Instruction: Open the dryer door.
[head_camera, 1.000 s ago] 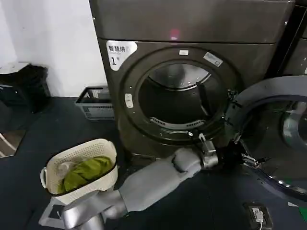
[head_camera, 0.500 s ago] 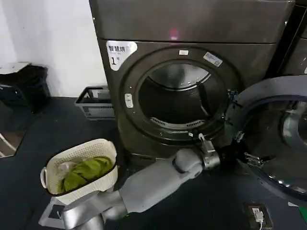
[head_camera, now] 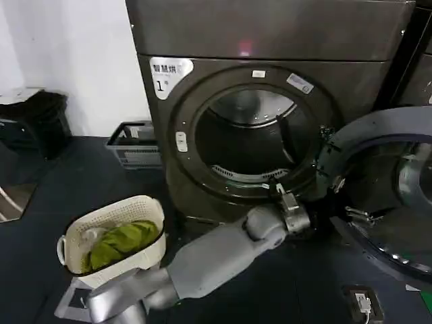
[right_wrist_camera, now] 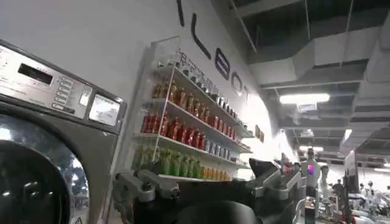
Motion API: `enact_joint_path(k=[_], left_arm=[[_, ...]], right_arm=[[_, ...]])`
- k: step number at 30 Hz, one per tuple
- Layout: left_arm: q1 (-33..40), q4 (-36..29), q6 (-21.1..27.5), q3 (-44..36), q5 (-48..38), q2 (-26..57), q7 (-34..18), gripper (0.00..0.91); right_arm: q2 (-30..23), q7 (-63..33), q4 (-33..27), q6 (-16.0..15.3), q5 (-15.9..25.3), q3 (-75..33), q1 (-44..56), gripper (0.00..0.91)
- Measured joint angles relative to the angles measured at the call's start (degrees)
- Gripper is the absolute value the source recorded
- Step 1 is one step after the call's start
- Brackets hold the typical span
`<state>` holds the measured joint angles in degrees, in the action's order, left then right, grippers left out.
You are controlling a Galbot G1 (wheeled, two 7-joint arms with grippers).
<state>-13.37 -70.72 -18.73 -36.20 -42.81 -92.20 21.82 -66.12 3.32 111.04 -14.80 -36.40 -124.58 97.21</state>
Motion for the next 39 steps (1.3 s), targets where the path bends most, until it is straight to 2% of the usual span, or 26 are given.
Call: enact_joint_path(k=[9,21,35,39], left_arm=[[-0.9,-5.2,-4.9,-0.5,-2.3,1.5,-0.3,0.907],[-3.4,-12.4,-6.6,1.3,-3.4,16.0,-0.4,0.907],[-8.1,-25.6,-7.4,4.5,-1.1,35.4,-0.1,0.907],[-10.5,-28.9,-7.8,5.8,-0.3,41.5,0.2,0.907]], right_arm=[[0.0,0.0,0.6,0.0,0.0,0.3,-0.1,0.907],[0.5,0.1,1.4,-0.1,0.0,1.7,-0.8,0.907],[1.7,-0.2,1.4,0.0,0.6,2.3,-1.6,0.907],[2.3,-0.1,1.3,0.0,2.0,1.7,-1.5,0.907]])
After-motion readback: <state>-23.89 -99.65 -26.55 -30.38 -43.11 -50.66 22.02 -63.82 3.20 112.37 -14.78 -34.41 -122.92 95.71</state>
